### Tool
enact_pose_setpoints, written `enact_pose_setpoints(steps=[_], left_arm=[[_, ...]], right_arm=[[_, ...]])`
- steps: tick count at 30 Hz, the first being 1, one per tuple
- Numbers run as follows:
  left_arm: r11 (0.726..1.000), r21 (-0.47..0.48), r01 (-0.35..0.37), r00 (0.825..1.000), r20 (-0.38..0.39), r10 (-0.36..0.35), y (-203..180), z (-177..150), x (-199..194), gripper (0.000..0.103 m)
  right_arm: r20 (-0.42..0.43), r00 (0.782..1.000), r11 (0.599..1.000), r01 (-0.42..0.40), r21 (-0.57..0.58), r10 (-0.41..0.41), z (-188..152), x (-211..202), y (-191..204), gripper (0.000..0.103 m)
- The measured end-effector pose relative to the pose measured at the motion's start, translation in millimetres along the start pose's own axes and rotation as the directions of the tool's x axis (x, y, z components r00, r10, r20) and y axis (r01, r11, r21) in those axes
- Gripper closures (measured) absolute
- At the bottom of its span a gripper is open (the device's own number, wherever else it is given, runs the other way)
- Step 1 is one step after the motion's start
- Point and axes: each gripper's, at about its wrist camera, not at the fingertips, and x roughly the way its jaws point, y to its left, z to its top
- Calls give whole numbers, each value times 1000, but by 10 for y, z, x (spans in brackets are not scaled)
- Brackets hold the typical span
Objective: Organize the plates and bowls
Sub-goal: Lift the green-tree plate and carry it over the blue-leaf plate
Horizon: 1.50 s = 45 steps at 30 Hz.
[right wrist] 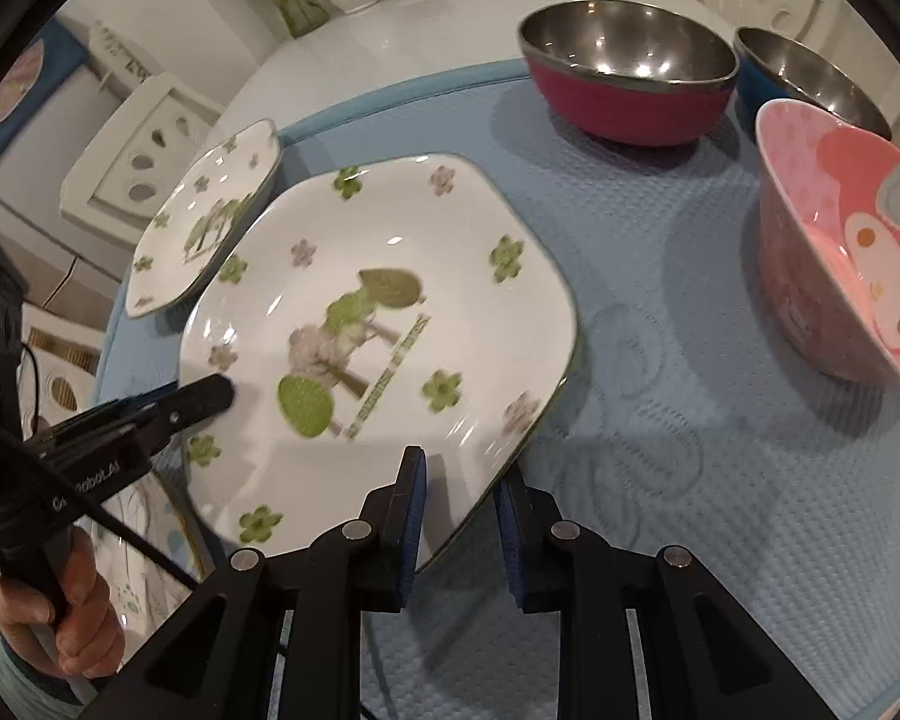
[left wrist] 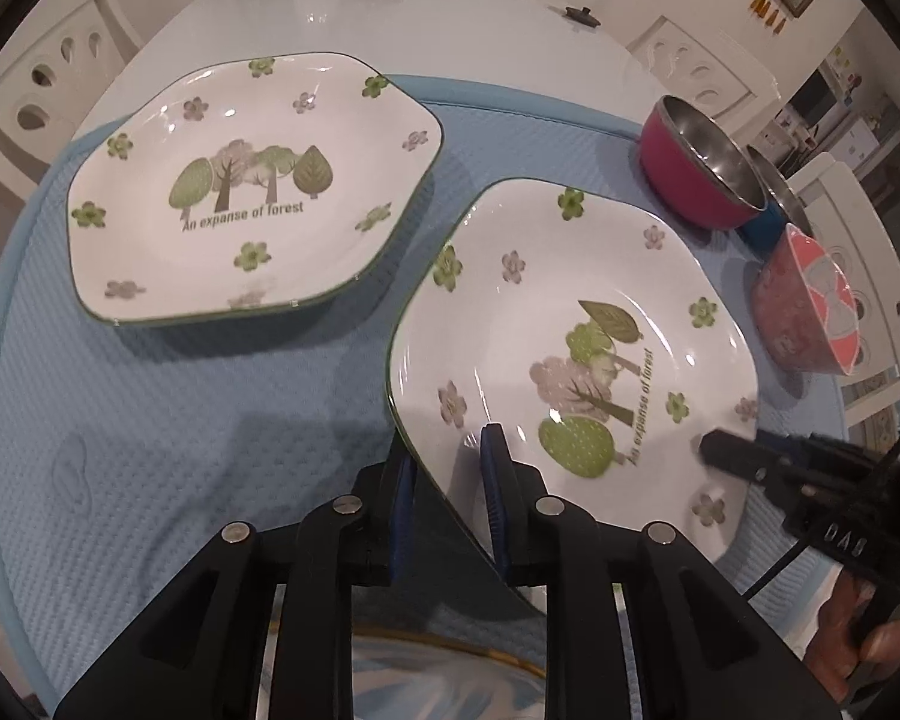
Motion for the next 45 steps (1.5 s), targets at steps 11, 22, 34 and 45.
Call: enact_pose_setpoints(steps=[11,22,34,45], left_arm=[[1000,6,-7,999,40,7,-46,146,118,77],[1000,20,16,993,118,-18,-77,25,-229,80],[1000,20,7,981,192,-11,-60,-74,-594,80],[1000,3,-26,967,255,25,49,-569,-1202,80]], right_arm=[[-4,997,996,-83,-9,83,174,111,-99,80],[47,997,990,-52,-134,59,210,-45,17,80],[79,992,983,-83,-166,97,155,-218,184,80],[124,985,966,-87,-243,120,-274,-668,662,80]])
